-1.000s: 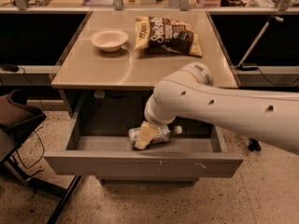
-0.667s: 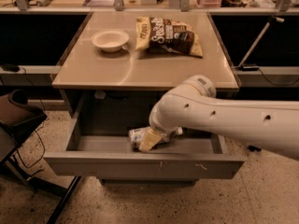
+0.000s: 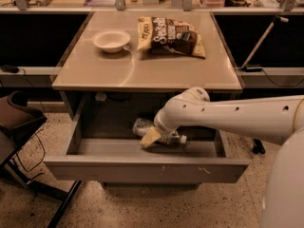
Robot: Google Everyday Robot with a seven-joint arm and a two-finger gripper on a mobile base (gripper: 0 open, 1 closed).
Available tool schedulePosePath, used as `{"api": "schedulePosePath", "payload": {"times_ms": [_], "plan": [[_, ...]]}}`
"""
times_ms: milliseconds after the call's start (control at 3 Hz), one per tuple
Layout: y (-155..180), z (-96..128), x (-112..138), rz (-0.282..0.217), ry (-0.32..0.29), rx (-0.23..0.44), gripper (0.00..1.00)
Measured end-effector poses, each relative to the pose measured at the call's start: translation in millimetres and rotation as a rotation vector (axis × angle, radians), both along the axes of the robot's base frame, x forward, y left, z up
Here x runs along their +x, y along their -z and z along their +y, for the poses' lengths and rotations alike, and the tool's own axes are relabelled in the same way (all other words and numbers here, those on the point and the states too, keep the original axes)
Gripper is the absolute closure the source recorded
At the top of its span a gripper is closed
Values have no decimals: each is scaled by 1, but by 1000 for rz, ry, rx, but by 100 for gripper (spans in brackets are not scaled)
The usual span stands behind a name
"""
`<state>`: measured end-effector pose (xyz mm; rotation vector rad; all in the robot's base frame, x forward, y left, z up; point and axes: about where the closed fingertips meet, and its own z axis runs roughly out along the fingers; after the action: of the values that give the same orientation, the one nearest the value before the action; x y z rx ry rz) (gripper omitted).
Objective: Pick blue plastic bottle from top drawer and place on counter
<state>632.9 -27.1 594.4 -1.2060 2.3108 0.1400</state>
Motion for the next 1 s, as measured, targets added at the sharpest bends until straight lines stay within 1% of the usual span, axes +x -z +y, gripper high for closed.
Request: {"api": "schedulePosePath", "payload": {"times_ms": [333,667,1000], "plan": [[0,0,-1,0,-1,-1,0],[0,0,-1,0,-1,-1,19],[-7,-3,-8,-23,12,-15,42]]}}
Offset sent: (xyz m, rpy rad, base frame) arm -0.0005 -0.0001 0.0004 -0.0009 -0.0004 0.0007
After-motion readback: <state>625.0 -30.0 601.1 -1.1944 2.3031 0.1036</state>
